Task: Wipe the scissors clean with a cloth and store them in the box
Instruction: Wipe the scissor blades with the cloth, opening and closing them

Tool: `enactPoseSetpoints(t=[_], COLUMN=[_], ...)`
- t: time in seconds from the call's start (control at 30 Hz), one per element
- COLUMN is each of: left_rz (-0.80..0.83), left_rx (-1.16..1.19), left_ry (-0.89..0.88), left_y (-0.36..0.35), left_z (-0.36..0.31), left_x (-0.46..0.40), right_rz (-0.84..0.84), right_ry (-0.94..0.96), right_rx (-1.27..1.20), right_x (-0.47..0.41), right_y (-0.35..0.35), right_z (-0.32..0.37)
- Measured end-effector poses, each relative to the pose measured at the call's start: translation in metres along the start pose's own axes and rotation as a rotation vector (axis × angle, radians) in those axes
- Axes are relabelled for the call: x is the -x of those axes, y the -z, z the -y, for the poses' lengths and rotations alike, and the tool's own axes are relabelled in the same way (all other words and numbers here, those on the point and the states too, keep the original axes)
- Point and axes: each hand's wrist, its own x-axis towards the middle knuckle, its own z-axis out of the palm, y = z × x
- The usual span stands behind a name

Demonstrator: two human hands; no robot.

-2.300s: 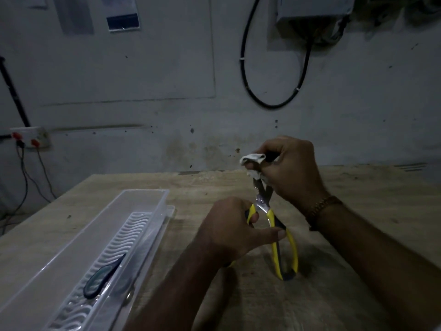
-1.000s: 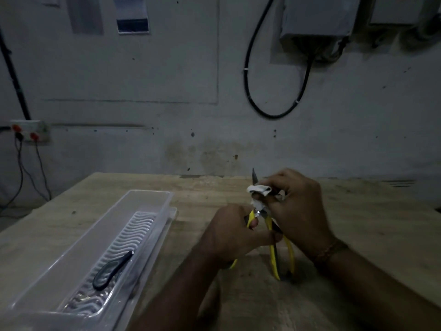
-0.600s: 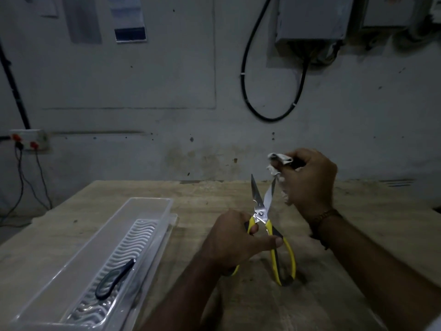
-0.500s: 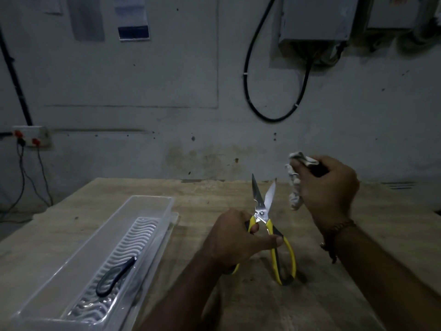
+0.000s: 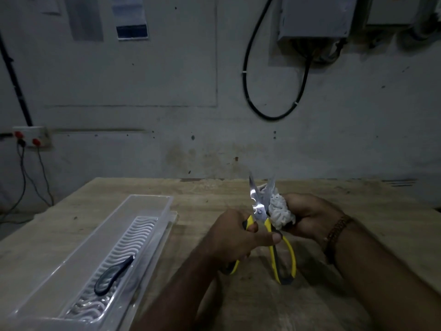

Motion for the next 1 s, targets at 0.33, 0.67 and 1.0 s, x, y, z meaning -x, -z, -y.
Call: enactPoseSetpoints(t=[0.33, 0.67, 1.0], left_rz=[-0.008, -0.003, -0.025], left_rx=[-0.039, -0.043, -0.045], left_ry=[0.058, 0.053, 0.057], left_y=[-0.002, -0.005, 0.000], left_z=[-0.002, 0.005, 0.000], left_x=[-0.003, -0.004, 0.000], right_rz=[-0.184, -0.413, -0.793], right_ry=[-0.022, 0.274, 0.525], right_rx=[0.178, 0.079, 0.413], right_x=[-0.014, -0.011, 0.004], right_y=[-0.002, 0.007, 0.019], right_z=[0.037, 0.049, 0.007])
